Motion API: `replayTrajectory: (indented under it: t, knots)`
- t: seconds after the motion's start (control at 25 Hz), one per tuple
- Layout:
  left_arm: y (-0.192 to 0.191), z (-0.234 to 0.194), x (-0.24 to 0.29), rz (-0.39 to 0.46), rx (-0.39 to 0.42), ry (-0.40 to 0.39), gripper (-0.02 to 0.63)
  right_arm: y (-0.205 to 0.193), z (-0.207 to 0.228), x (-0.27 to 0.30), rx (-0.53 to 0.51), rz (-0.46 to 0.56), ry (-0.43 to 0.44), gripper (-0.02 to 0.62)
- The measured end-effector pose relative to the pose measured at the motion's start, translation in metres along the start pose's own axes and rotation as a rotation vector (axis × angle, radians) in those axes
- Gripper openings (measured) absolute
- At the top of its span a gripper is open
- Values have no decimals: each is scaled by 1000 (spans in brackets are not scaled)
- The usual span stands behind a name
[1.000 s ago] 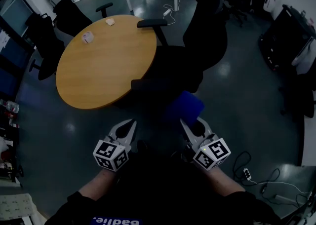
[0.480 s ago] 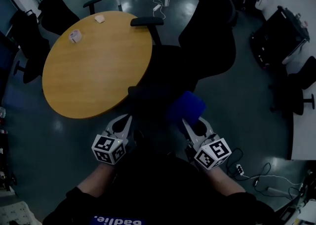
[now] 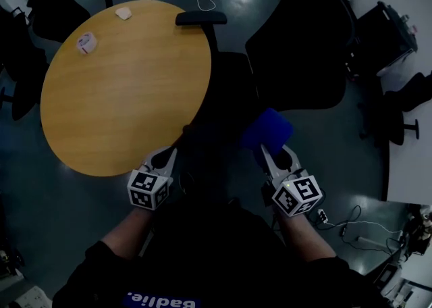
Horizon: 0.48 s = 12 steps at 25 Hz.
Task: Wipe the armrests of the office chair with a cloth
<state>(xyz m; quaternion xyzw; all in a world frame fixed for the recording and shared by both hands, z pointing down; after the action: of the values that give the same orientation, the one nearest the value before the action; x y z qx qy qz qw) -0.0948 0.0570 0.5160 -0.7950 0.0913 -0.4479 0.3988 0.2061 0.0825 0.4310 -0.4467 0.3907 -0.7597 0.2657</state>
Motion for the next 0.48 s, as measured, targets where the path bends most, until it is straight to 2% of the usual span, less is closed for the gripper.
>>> replayTrajectory:
  t: [0.24,0.48]
  knots:
    - [-18,-27,33,-84,37,-61,12,-7,6,23,-24,-53,-112,101]
    - [-34,-33,67,-146,62,-78,12,-15,21,43,-44,-107,-153,101]
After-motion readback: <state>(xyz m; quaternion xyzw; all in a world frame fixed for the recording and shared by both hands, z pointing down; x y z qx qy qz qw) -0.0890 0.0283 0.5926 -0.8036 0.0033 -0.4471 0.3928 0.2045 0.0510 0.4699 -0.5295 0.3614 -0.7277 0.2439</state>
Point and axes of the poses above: the fingertips, and each gripper's own axes: x forward along the fingers, z to its right, y out of its top, the point moved 6 cm from there along -x, backward along the fingers, and after that the axes turned 12 degrees about -z, right-handed, at the moved point
